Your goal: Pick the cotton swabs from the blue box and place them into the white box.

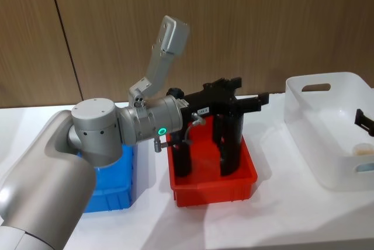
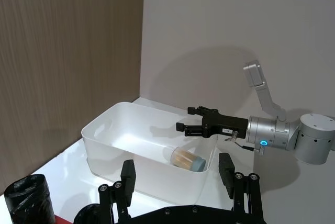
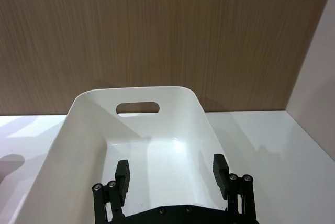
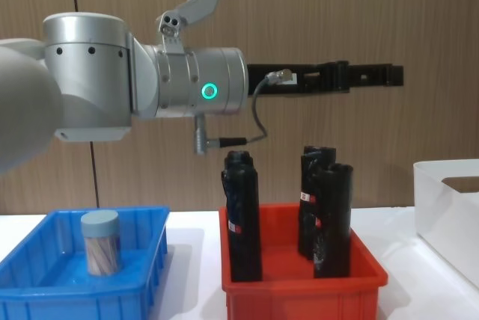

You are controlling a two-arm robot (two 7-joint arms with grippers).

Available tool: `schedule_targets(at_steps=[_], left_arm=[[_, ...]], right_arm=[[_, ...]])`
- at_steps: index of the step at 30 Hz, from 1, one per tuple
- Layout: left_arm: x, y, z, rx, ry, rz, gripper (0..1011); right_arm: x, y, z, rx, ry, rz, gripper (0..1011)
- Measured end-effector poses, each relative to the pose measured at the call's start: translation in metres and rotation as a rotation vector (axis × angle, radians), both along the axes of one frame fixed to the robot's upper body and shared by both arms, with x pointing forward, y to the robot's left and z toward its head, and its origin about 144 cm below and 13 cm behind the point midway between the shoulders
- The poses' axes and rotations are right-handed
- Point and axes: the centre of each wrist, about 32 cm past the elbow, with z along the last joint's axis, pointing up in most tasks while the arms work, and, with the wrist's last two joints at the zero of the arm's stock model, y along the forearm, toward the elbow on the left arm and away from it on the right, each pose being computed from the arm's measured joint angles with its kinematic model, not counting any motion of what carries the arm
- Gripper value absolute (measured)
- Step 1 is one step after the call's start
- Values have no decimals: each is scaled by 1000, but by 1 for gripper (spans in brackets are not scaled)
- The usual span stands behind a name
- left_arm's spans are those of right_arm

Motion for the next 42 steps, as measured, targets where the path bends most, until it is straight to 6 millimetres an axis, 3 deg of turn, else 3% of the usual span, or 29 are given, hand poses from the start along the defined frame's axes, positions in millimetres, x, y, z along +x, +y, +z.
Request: schedule_targets(at_steps=[19,42], left_arm=[[-4,2,-4,9,-7,25,1004],[-54,23,-42,109,-124,306,1004]], right_arm=[[-4,4,1,-4,-10,11,1002],[-49,63,1,-21,-77,168,1002]])
